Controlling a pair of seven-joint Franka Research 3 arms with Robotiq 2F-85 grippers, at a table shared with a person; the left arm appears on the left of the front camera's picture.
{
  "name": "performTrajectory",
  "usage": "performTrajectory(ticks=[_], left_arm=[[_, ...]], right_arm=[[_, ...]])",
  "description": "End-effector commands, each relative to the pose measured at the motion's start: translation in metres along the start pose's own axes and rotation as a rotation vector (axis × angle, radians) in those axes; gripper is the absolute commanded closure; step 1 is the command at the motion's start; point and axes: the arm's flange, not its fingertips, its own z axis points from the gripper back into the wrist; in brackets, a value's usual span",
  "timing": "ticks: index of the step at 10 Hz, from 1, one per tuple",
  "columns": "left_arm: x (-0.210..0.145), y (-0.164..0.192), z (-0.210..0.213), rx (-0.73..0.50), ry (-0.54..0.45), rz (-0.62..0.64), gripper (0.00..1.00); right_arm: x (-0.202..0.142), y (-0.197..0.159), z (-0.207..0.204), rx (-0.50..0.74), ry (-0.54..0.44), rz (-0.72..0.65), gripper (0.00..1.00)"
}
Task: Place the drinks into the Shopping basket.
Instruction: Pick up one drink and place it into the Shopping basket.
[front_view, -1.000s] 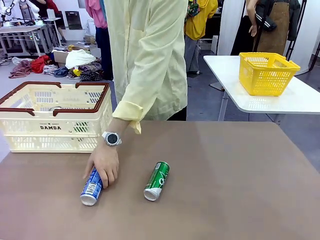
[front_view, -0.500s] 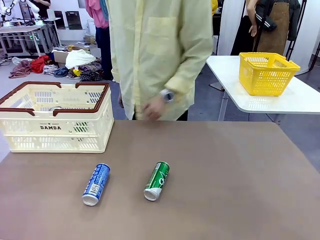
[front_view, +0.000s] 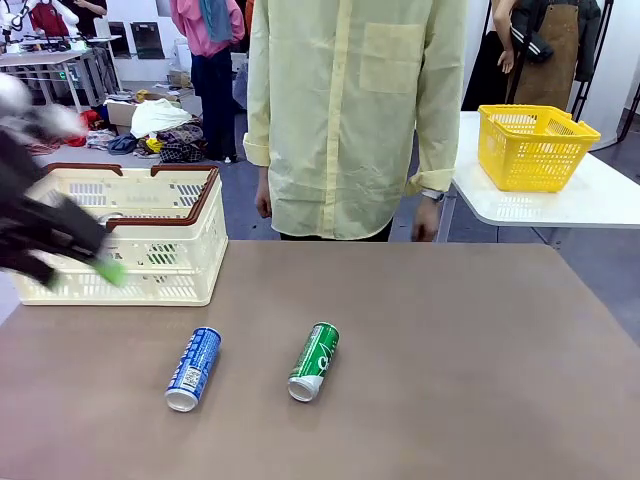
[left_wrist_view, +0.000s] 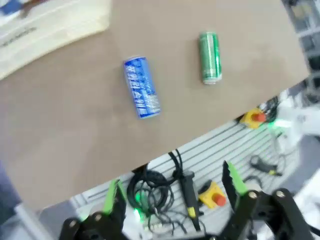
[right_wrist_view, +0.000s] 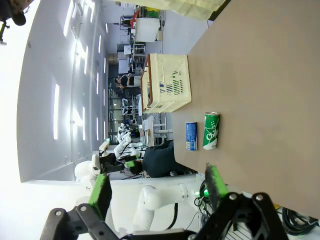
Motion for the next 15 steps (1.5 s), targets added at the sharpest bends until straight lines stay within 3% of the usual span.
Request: performTrajectory(ticks=[1,2,4,5,6,7,8,11,15], left_arm=[[0.055,-0.069,-0.075,0.124,0.125,-0.123,0.00],[0.068,-0.109,-0.112,0.180,0.146,-0.153,0.00],[0.085,-0.166,-0.201,0.272,0.076,-0.146,0.00],[0.095,-0.179,-0.232,0.250,0.029,-0.141,0.00],[0.107,-0.182,-0.250,0.235,0.049,-0.126,0.00],[0.119,-0.176,-0.260,0.240,0.097,-0.125,0.00],[0.075,-0.181,-0.233,0.192,0.047,-0.178,0.00],[0.075,-0.181,-0.233,0.192,0.047,-0.178,0.00],[0.102,-0.176,-0.278,0.158,0.138,-0.215,0.00]], right_arm=[[0.003,0.006,0.000,0.021,-0.009,-0.013,0.00],[0.003,0.006,0.000,0.021,-0.009,-0.013,0.00],[0.003,0.006,0.000,0.021,-0.009,-0.013,0.00],[0.003,0.006,0.000,0.021,-0.009,-0.013,0.00],[0.003,0.006,0.000,0.021,-0.009,-0.013,0.00],[0.003,0.006,0.000,0.021,-0.009,-0.013,0.00],[0.003,0.006,0.000,0.021,-0.009,-0.013,0.00],[0.003,0.006,0.000,0.021,-0.009,-0.013,0.00],[0.003,0.006,0.000,0.021,-0.009,-0.013,0.00]])
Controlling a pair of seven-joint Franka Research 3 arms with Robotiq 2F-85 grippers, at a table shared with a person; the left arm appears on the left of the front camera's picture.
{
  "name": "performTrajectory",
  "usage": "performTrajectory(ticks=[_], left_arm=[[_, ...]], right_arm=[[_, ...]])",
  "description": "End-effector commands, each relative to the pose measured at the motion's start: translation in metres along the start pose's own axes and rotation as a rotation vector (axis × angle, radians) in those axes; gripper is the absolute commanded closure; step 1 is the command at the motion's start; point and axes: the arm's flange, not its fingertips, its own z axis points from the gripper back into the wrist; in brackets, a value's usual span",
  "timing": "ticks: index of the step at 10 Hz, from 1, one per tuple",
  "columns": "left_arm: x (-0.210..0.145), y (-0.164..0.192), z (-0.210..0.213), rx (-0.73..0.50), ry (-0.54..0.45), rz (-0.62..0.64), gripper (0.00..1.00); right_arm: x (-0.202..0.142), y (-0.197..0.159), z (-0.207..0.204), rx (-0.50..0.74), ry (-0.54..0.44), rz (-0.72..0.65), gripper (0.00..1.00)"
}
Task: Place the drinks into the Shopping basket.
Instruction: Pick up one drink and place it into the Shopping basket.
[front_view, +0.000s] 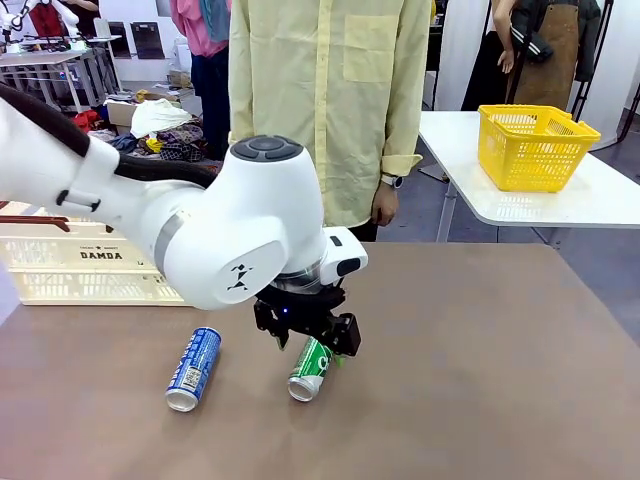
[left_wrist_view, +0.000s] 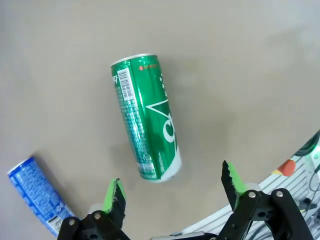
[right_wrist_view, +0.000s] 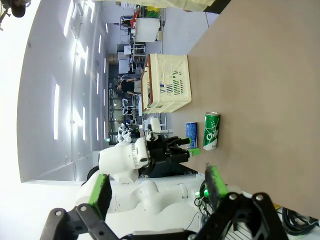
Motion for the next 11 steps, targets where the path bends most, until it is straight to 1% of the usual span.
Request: performTrajectory(ticks=[1,3,5,10,11], left_arm=[[0.022,0.006,-0.015,-0.011,0.017,-0.005,0.00],[0.035,0.012,-0.040,-0.044,0.066,0.008,0.00],[0.042,0.014,-0.060,-0.047,0.112,0.016,0.00],[0.048,0.021,-0.079,-0.041,0.178,0.028,0.00],[0.048,0.022,-0.081,-0.021,0.196,0.022,0.46]], right_arm=[[0.002,0.006,0.000,0.021,-0.009,-0.013,0.00],[0.002,0.006,0.000,0.021,-0.009,-0.013,0.00],[0.002,0.006,0.000,0.021,-0.009,-0.013,0.00],[0.002,0.006,0.000,0.021,-0.009,-0.013,0.00],[0.002,0.006,0.000,0.021,-0.009,-0.013,0.00]])
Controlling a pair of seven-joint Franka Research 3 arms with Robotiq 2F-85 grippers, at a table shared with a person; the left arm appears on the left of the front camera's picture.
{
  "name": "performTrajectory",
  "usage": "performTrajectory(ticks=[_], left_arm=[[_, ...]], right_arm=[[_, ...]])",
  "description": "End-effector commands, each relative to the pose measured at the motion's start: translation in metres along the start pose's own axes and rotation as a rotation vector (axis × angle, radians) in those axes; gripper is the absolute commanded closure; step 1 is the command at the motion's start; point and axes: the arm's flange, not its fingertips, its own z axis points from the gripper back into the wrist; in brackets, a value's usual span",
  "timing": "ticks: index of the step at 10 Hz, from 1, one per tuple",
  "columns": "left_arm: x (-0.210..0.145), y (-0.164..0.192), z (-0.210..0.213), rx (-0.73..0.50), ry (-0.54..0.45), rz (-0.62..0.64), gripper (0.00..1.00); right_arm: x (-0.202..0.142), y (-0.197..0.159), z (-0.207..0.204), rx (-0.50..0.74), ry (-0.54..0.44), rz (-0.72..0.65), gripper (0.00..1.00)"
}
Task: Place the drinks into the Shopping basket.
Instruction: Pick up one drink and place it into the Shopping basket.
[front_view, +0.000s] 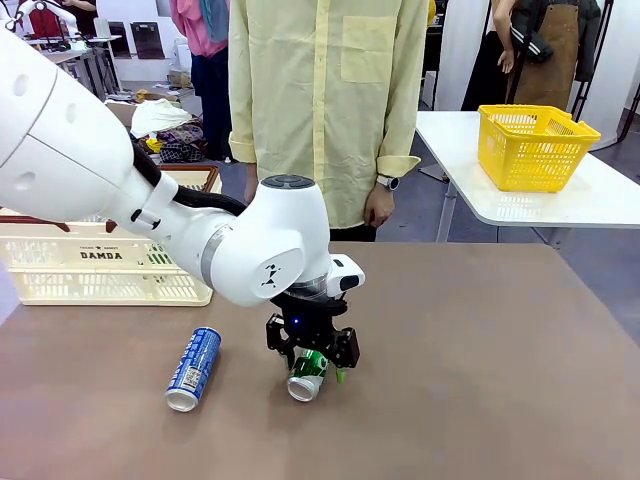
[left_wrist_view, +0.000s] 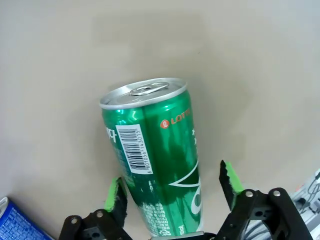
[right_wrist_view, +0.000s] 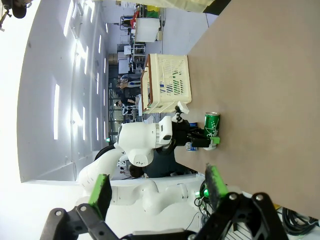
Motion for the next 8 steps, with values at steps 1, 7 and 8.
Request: performTrajectory(ticks=[1,7,8], left_arm=[[0.0073,-0.0006,-0.0018,0.035,0.029,-0.020,1.00],[0.0069,-0.0021,-0.0023,0.053,0.023,-0.030,1.00],[0.0044,-0.0047,0.0028,0.059,0.013,-0.041,1.00]], right_arm=[[0.0024,0.0064,-0.0004,0.021,-0.009,-0.013,0.00],[0.0024,0.0064,-0.0004,0.021,-0.009,-0.013,0.00],[0.0024,0.0064,-0.0004,0.021,-0.009,-0.013,0.00]])
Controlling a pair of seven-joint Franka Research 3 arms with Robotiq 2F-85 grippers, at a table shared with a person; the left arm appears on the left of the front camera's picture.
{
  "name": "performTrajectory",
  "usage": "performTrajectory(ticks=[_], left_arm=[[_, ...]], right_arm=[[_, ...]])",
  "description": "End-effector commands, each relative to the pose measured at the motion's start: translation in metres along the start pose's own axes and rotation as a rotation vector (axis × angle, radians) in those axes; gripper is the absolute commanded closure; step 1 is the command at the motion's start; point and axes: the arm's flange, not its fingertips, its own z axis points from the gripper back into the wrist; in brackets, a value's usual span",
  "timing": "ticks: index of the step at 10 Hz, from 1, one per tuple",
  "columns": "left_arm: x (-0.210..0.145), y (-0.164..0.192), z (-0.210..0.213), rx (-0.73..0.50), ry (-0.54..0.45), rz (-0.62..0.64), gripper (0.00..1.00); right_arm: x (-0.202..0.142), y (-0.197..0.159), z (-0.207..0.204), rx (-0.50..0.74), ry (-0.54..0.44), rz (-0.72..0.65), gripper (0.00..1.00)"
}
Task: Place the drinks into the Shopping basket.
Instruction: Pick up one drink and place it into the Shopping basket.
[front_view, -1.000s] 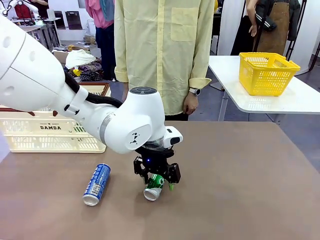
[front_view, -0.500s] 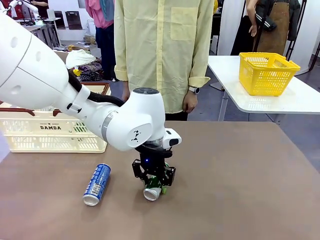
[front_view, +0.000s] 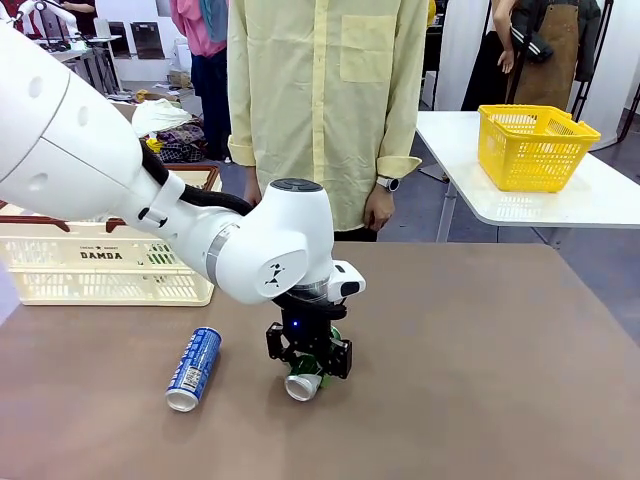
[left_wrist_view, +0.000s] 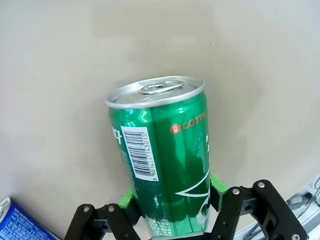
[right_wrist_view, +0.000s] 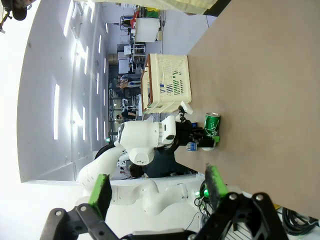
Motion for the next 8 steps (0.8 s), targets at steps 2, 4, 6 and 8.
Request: performTrajectory(ticks=[2,4,6,8], left_arm=[[-0.013,-0.010,0.040,0.018,-0.063,-0.071,1.00],[-0.042,-0.020,0.091,0.020,-0.122,-0.132,1.00],[-0.085,-0.023,0.155,-0.052,-0.114,-0.228,1.00],[-0.136,-0.011,0.197,-0.122,-0.122,-0.319,1.00]], right_arm=[[0.002,0.006,0.000,0.021,-0.009,-0.013,0.00],[0.002,0.006,0.000,0.021,-0.009,-0.013,0.00],[0.002,0.006,0.000,0.021,-0.009,-0.013,0.00],[0.002,0.006,0.000,0.021,-0.009,-0.013,0.00]])
